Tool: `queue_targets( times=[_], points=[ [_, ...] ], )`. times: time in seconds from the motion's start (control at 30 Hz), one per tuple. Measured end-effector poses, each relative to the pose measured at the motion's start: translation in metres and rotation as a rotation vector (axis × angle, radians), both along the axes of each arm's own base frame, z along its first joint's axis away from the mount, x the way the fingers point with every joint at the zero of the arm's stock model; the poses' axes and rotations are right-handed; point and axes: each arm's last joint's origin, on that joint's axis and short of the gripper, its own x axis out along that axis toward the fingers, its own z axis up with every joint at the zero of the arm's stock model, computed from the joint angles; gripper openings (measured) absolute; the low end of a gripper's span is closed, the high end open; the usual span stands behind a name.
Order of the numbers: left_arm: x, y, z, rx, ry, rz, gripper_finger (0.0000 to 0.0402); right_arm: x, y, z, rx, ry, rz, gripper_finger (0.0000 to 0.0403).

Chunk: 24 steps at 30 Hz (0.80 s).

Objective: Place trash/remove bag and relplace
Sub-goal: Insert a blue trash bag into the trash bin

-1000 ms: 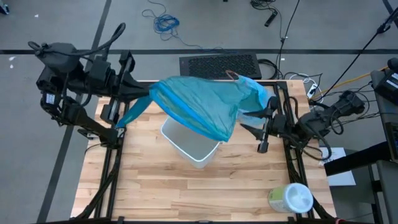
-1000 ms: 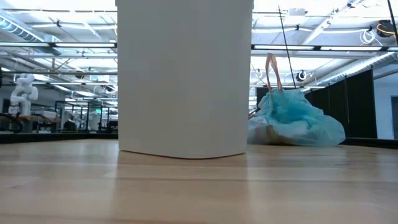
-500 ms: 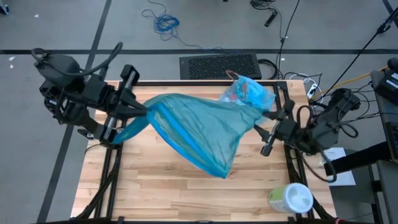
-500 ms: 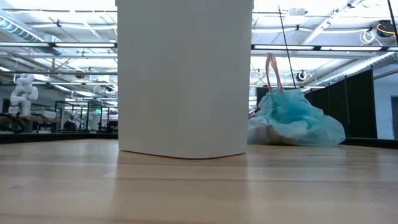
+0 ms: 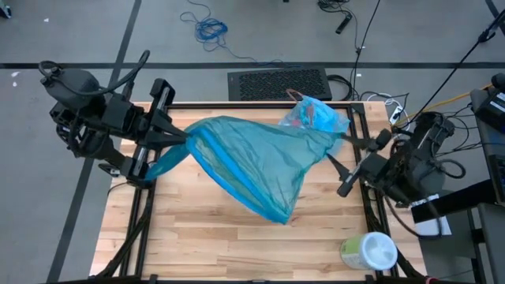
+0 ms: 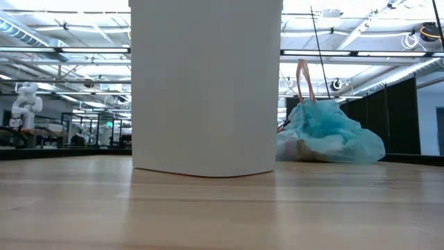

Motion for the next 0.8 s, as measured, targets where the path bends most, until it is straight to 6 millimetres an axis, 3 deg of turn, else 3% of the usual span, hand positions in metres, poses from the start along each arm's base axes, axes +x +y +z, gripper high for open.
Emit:
queue_targets(
  times=[0.17,0.43,0.67,0.8],
  points=[
    [0.000,0.000,0.000,0.000,-0.001,0.000,0.0000,-0.006,0.002,0.007,-0.001,0.009,-0.012,0.0283],
    [0.000,0.000,0.000,0.000,-0.005,0.000,0.0000,-0.002,-0.002,0.009,-0.002,0.003,-0.021,0.0282],
    [0.002,-0.001,0.003,0.021,-0.044,0.004,0.0000,0.031,0.005,-0.002,-0.016,-0.055,0.169,0.0256],
    [0.007,-0.002,0.001,0.028,-0.036,0.022,0.0000,0.049,0.007,-0.012,-0.022,-0.036,0.139,0.0248]
  ],
)
